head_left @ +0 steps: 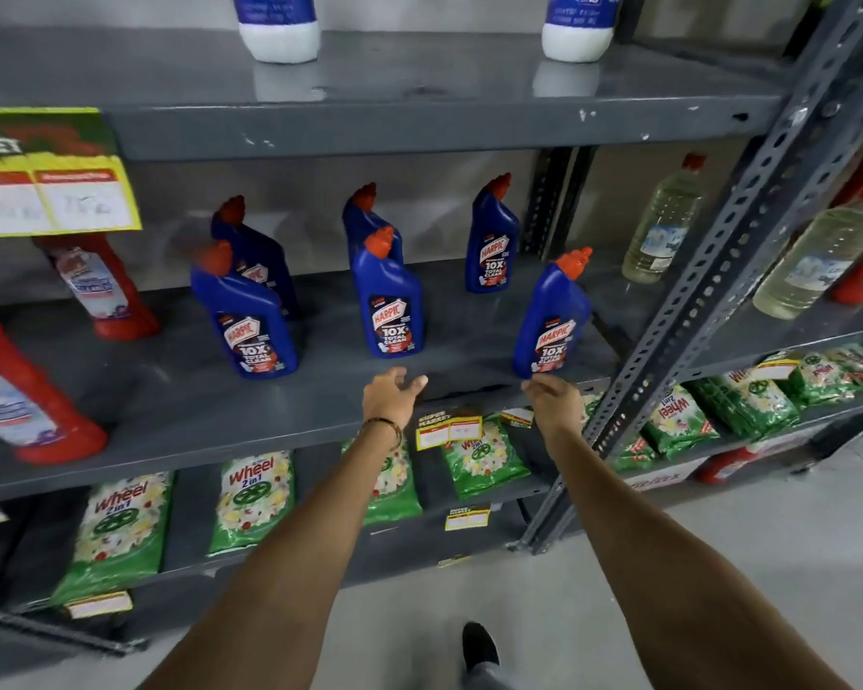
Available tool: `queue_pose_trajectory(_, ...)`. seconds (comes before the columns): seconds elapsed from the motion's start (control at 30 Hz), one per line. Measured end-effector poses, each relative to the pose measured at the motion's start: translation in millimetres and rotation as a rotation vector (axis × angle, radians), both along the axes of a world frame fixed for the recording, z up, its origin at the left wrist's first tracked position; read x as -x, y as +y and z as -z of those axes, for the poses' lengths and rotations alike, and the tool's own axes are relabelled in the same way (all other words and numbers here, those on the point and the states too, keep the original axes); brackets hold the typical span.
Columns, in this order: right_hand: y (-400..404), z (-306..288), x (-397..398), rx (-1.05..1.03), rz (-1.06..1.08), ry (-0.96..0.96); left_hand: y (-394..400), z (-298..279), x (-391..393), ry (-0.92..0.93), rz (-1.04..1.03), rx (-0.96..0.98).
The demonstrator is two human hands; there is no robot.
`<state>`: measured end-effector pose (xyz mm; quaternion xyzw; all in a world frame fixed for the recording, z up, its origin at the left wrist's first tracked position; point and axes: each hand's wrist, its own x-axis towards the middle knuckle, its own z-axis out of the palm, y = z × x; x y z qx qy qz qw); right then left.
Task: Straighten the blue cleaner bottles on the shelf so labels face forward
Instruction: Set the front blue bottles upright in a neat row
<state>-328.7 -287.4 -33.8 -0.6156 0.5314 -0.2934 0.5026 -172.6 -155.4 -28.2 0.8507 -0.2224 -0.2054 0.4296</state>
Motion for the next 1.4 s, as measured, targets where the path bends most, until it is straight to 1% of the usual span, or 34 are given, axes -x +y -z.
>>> queue_pose_trajectory(0.17, 30, -5, -45, -0.014, -0.132, 0.006, 26, -4, -30, 0.013, -0.055, 0.018)
queue_pose_trajectory(0.23, 33, -8, -62, -0.033, -0.19, 0.011, 29, -6, -41, 0.006, -0.074, 0.023)
queue_pose_trajectory(0.37, 29, -9, -98, -0.033, -0.271, -0.001, 25, -9, -61, 0.064, -0.126, 0.08)
queue_pose_trajectory(0.63, 4, -8, -149, -0.083, -0.455, 0.008, 3, -8, -91, 0.125, -0.048, 0.102)
queue_pose_trajectory(0.8, -4, -3, -161, -0.056, -0.529, 0.003, -7, -3, -98, 0.132, 0.027, 0.109)
queue_pose_trajectory(0.9, -6, 0, -164, -0.05, -0.586, -0.011, -9, 0, -101, 0.132, 0.034, 0.111)
queue_pose_trajectory(1.03, -7, 4, -164, -0.101, -0.554, -0.057, -9, -4, -97, 0.13, 0.024, 0.125)
queue_pose_trajectory(1.23, 5, 1, -149, -0.135, -0.568, -0.088, 3, -2, -86, 0.112, -0.002, 0.127)
queue_pose_trajectory(1.4, 18, 1, -130, -0.098, -0.582, -0.08, 16, -1, -73, 0.105, -0.005, 0.109)
